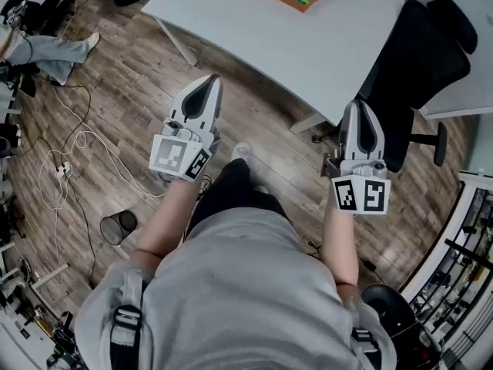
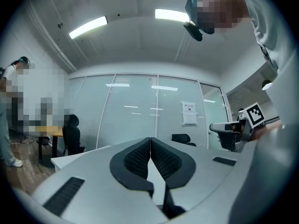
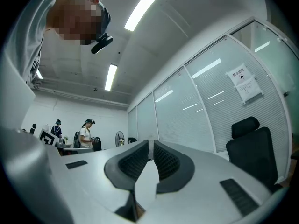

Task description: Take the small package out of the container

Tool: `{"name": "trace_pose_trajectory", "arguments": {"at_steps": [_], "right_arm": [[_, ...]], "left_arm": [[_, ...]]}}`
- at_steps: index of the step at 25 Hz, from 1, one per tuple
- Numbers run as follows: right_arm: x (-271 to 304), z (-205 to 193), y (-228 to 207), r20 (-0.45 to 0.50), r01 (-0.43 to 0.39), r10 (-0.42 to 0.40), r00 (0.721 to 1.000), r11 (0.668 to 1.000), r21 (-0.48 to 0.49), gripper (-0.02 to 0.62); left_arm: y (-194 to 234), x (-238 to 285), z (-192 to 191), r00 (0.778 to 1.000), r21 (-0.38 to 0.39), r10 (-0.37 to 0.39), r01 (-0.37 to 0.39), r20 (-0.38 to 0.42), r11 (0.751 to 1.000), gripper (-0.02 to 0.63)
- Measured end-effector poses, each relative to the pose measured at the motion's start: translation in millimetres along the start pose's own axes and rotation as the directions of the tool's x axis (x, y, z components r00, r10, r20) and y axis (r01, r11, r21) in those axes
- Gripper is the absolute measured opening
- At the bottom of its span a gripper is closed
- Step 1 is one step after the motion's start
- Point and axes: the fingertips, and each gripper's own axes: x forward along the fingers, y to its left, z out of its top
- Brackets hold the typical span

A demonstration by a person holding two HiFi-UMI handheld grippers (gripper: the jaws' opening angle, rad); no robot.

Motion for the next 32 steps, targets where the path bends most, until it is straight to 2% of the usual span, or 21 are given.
{"name": "trace_pose_trajectory", "arguments": {"at_steps": [6,10,13,22,32], "right_arm": [[117,-13,-10,0.007,0.022,-0.022,1.0,1.0,-0.007,0.063],[173,-12,-20,0.001,0.049,-0.049,0.999,0.999,-0.021,0.063],[208,-17,-26,-0.013,0.05,-0.05,0.999,0.998,-0.024,0.063],[295,-45,-91,-0.043,0.032,-0.032,0.999,0.999,-0.003,0.063],[388,-38,-177,-0.021,-0.093,0.093,0.995,0.996,-0.013,0.063]], "left_arm": [[84,88,-2,0.999,-0.017,-0.034,0.034,-0.004,0.999,0.02],[113,143,5,0.995,-0.022,-0.096,0.096,-0.002,0.995,0.02],[132,174,3,0.993,-0.03,-0.114,0.114,-0.012,0.993,0.02],[167,266,-24,0.996,-0.046,-0.08,0.078,-0.036,0.996,0.02],[176,381,-12,0.999,-0.017,0.016,-0.016,0.03,1.0,0.02]]}}
